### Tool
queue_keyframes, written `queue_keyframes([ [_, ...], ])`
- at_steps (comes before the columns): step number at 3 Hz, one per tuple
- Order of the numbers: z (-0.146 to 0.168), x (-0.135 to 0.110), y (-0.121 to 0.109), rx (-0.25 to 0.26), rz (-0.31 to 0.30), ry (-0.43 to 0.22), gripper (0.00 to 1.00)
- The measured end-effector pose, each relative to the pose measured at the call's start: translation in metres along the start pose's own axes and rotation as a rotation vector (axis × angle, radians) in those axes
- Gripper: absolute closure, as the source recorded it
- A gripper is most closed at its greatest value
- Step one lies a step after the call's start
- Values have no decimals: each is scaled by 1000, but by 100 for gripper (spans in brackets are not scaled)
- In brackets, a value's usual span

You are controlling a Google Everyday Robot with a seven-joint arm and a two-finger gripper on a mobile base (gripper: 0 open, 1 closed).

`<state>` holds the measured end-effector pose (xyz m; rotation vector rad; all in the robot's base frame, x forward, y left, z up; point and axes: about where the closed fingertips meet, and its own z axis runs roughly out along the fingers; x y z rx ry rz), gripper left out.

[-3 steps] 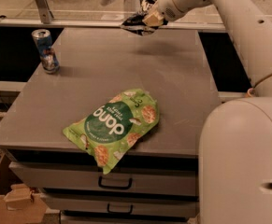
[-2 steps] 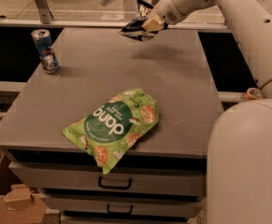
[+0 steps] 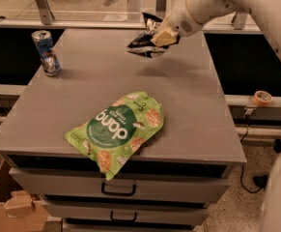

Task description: Move blue chip bag near green rice chip bag

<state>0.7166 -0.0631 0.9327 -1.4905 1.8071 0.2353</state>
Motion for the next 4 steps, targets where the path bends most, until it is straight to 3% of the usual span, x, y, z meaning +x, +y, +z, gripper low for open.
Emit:
queue_keyframes([
  [1,-12,23,41,-56,65,57,100],
  [2,-12,39,74,-124,117,97,82],
  [4,-1,39,119,-258,151,112,35],
])
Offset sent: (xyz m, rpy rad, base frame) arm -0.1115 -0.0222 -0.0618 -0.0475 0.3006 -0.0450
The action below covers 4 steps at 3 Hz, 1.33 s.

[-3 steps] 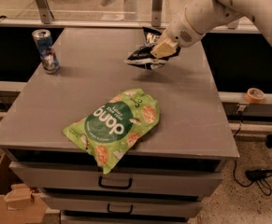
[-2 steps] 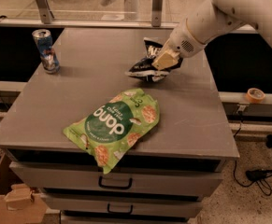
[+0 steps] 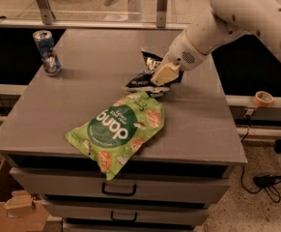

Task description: Move blue chip bag near green rice chip bag

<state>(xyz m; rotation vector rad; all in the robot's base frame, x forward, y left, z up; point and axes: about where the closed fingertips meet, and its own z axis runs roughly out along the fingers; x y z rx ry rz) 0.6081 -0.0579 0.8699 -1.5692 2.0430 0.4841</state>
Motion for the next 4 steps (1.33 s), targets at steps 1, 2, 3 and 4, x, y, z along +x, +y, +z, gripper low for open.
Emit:
queue_keyframes([
  [1,4,-1,3,-20,-1,11,12],
  [2,2,0,-3,-7,0,18,0],
  [3,-21,0,-29,84,-2,11,0],
  [4,-71,1,-74,254,0,-14,0],
])
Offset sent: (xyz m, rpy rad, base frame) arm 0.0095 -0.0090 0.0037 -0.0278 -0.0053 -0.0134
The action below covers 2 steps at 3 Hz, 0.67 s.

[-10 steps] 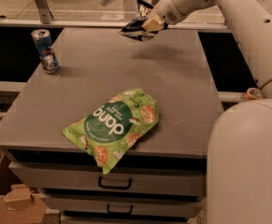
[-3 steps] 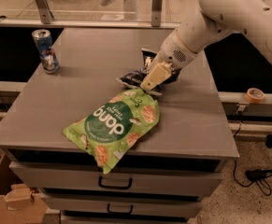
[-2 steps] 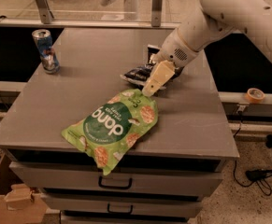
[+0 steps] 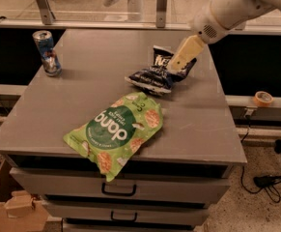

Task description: Move blue chip bag near green rice chip bag

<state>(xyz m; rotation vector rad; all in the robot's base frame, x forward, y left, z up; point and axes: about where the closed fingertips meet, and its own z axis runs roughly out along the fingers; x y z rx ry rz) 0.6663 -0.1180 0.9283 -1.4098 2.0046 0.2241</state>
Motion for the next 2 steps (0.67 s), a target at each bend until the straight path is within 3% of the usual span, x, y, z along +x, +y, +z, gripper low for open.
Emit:
queue_keyframes([
  [1,-54,4,-64,196,30,-98,0],
  [2,-131,8,-119,411,48,-245,0],
])
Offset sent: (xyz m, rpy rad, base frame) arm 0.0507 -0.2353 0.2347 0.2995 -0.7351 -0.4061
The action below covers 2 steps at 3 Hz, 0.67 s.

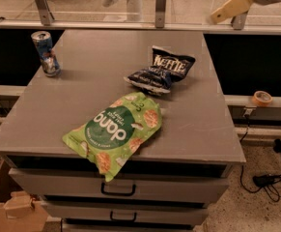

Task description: Move blue chip bag near green rice chip bag

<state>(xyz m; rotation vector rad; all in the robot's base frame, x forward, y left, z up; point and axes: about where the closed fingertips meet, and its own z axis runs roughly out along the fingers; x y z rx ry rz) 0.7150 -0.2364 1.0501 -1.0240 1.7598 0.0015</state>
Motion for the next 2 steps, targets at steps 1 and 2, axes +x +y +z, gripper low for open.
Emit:
queue_keyframes([
  [1,-70,-11,-77,218,11,-161,0],
  [2,-80,-17,-87,247,8,-180,0],
])
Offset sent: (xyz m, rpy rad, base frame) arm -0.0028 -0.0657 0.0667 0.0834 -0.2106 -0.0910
